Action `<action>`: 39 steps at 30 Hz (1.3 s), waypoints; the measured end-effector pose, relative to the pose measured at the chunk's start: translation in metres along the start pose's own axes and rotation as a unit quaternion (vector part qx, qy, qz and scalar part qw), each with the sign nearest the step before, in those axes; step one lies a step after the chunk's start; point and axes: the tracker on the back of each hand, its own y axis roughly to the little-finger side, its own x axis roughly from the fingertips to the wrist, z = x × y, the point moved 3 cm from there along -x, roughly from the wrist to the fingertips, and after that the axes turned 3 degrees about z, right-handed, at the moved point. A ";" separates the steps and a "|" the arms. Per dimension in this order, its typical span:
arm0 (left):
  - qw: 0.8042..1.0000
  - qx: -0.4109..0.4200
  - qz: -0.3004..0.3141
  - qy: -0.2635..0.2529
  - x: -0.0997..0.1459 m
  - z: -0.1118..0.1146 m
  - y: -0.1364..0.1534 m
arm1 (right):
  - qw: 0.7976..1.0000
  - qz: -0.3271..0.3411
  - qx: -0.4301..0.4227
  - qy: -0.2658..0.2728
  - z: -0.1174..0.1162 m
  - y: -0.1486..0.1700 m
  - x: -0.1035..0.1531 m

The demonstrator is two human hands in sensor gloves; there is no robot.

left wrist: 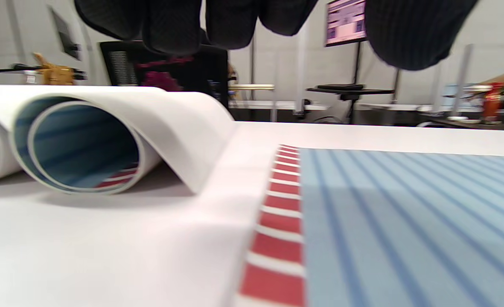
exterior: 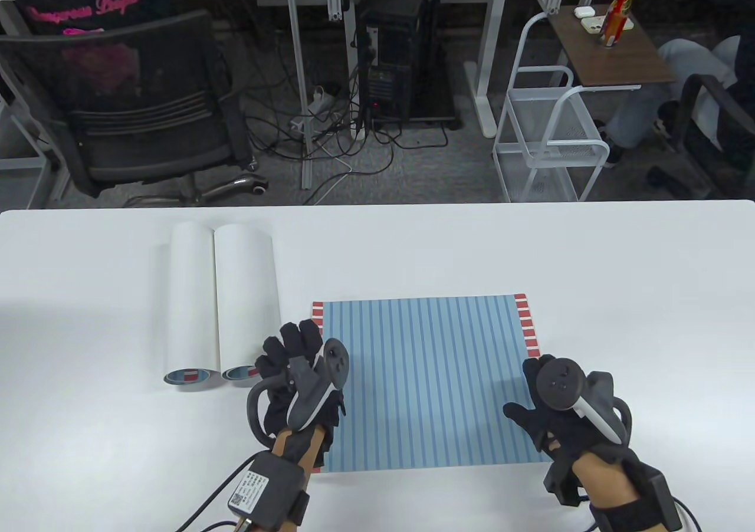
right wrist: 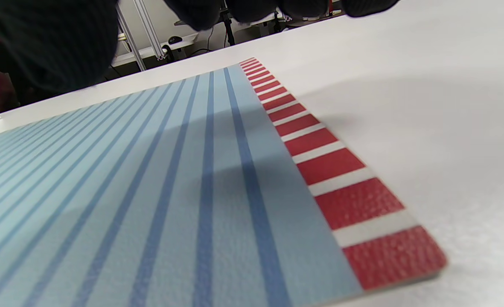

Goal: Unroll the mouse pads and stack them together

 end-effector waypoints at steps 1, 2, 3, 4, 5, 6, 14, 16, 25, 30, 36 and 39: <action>1.000 -0.010 -0.017 0.004 -0.007 0.001 0.003 | 1.000 0.002 -0.002 0.002 0.000 -0.001 0.000; 0.999 -0.017 -0.030 0.006 -0.013 0.001 0.006 | 1.000 0.003 -0.003 0.003 0.000 -0.001 0.000; 0.998 -0.026 -0.049 0.007 -0.021 0.002 0.010 | 1.000 0.005 -0.004 0.004 0.001 -0.002 0.000; 0.997 -0.032 -0.065 0.008 -0.028 0.003 0.014 | 1.000 0.007 -0.004 0.005 0.001 -0.003 0.000; 0.997 -0.036 -0.075 0.009 -0.032 0.005 0.017 | 1.000 0.007 -0.004 0.005 0.001 -0.003 0.000; 0.995 -0.042 -0.088 0.014 -0.039 0.007 0.020 | 1.000 0.008 -0.005 0.006 0.001 -0.003 -0.001; 0.982 -0.080 -0.159 0.061 -0.065 0.035 0.038 | 1.000 0.010 -0.008 0.007 0.001 -0.005 0.000; 0.979 -0.089 -0.169 0.063 -0.067 0.040 0.039 | 1.000 0.010 -0.009 0.008 0.001 -0.005 0.000; 0.973 -0.117 -0.196 0.041 -0.073 0.037 0.045 | 1.000 0.006 -0.019 0.003 0.001 -0.004 0.000; 0.975 -0.114 -0.191 0.003 -0.076 0.025 0.046 | 1.000 0.004 -0.026 0.003 0.001 -0.003 -0.001; 0.979 -0.088 -0.181 -0.030 -0.074 0.009 0.046 | 0.999 -0.001 -0.035 0.003 0.003 0.001 -0.003; 0.981 -0.066 -0.175 -0.046 -0.070 -0.001 0.047 | 0.999 -0.001 -0.038 0.005 0.004 0.002 -0.003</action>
